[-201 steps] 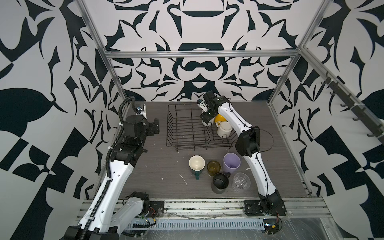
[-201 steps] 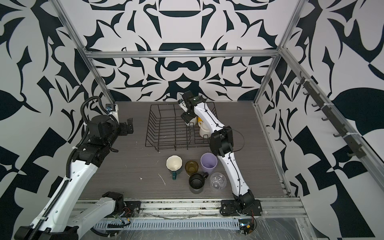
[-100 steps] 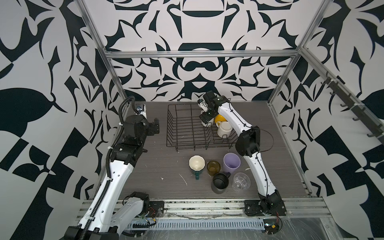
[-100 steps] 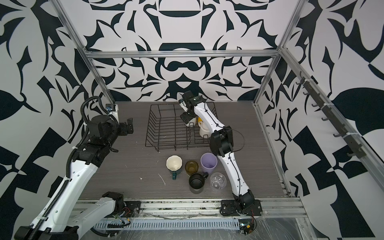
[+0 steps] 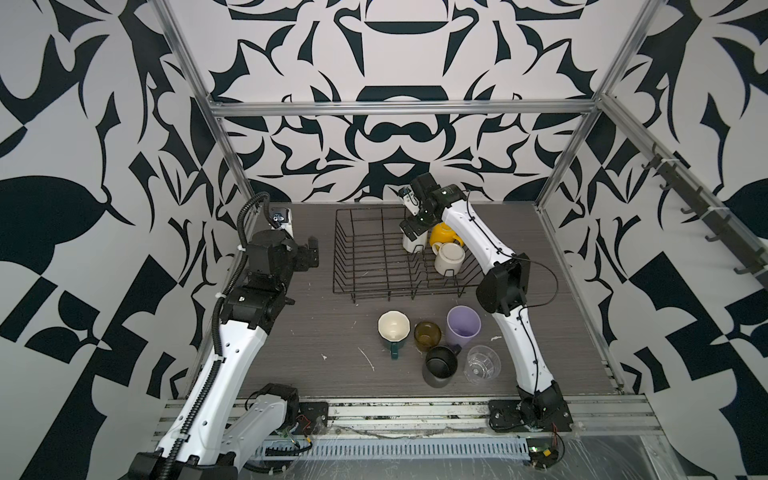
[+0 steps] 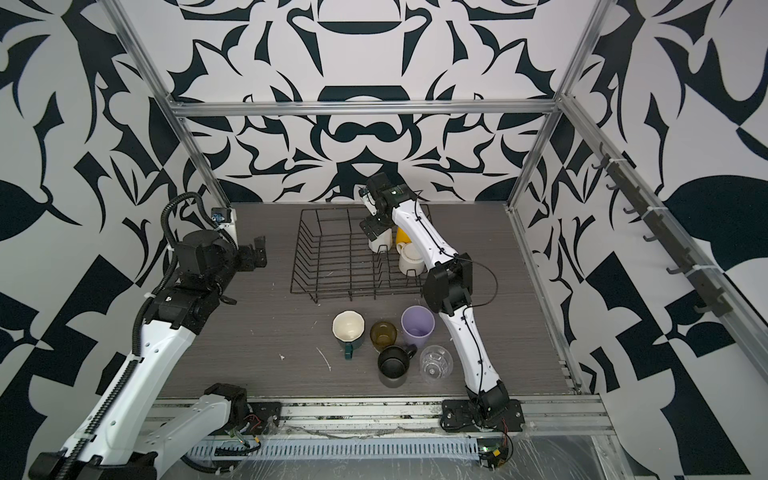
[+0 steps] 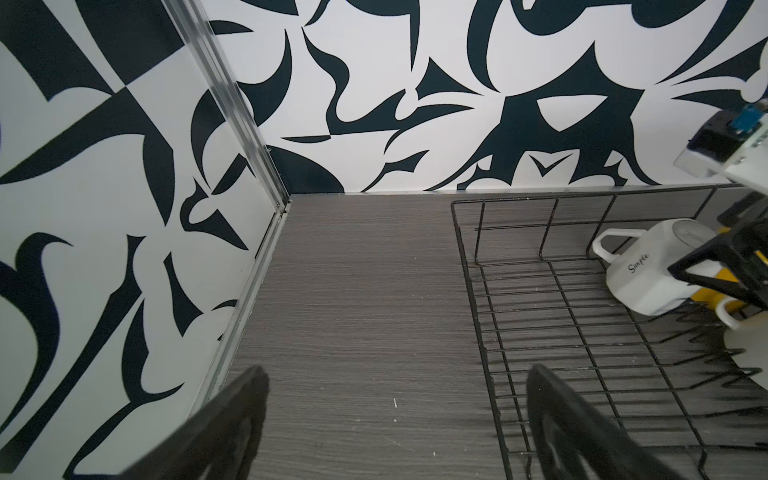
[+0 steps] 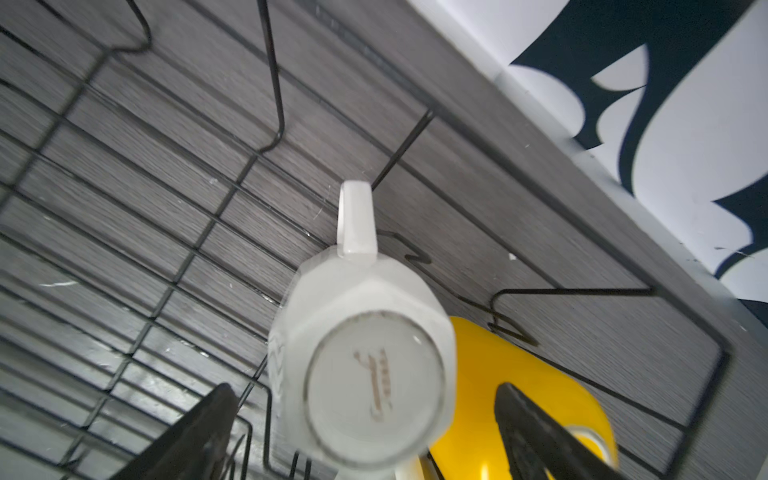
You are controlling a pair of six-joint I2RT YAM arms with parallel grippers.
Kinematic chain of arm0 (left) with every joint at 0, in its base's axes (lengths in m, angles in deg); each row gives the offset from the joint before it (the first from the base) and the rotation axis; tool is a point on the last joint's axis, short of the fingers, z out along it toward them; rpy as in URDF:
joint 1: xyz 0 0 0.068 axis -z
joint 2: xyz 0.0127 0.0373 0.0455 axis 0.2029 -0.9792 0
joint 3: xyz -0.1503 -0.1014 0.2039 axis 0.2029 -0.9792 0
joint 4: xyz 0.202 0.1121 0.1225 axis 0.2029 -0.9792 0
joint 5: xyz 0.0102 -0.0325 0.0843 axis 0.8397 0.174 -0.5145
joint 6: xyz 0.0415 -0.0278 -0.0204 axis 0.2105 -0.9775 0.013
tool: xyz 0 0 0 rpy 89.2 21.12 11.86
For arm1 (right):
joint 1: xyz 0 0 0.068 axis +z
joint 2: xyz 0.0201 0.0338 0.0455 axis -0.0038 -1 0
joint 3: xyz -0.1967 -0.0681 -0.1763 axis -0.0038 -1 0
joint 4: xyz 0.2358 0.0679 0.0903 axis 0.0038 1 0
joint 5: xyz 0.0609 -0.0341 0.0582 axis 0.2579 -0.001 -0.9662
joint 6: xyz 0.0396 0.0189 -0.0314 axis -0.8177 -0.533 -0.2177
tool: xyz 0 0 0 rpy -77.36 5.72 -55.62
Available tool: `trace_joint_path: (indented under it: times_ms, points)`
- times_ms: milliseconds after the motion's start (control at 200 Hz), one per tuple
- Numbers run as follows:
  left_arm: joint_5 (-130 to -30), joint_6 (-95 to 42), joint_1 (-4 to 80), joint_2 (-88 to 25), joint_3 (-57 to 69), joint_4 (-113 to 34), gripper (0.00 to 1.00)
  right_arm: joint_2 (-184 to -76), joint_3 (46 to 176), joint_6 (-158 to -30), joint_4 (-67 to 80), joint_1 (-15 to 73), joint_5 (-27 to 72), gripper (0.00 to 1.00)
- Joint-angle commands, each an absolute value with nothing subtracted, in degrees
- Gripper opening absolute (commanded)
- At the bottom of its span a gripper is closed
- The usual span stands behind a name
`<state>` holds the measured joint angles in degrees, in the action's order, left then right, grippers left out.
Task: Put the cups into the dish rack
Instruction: 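Open the right gripper and raise it while the left reaches toward the cups, then lower the left gripper onto the green-and-cream mug and close on its rim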
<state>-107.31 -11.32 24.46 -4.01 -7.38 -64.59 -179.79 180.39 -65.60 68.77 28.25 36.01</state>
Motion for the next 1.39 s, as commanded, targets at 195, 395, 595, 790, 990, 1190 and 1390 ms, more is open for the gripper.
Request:
trace_joint_path:
  times_ms: [195, 395, 595, 790, 990, 1190, 1390]
  points:
    - [-106.3, -14.5, 24.3, -1.8, -5.8, -68.4, 0.99, -156.3, 158.2, -74.0, 53.3, 27.8, 29.5, 0.99]
    - [-99.7, -21.5, 24.2, 1.0, -3.7, -77.7, 0.97, -140.2, 133.5, -79.6, 41.2, 26.9, 27.2, 0.99]
    - [-90.9, -28.6, 24.3, 2.5, -2.8, -86.9, 0.9, -128.9, 117.3, -84.7, 33.4, 25.4, 25.7, 0.98]
    - [-80.1, -35.5, 25.1, -0.8, -4.6, -90.9, 0.78, -124.9, 112.2, -85.8, 32.1, 25.4, 25.8, 0.98]
    - [-88.5, -42.9, 37.6, -1.9, -6.7, -91.6, 0.76, -122.9, 110.3, -85.5, 32.1, 25.4, 27.0, 0.98]
    - [-97.7, -50.2, 51.3, -6.3, -8.8, -90.7, 0.76, -122.5, 109.1, -85.6, 32.1, 25.4, 26.6, 0.97]
    - [-100.7, -56.8, 60.9, -10.5, -11.1, -87.8, 0.75, -121.5, 107.9, -85.2, 32.3, 25.4, 27.2, 0.97]
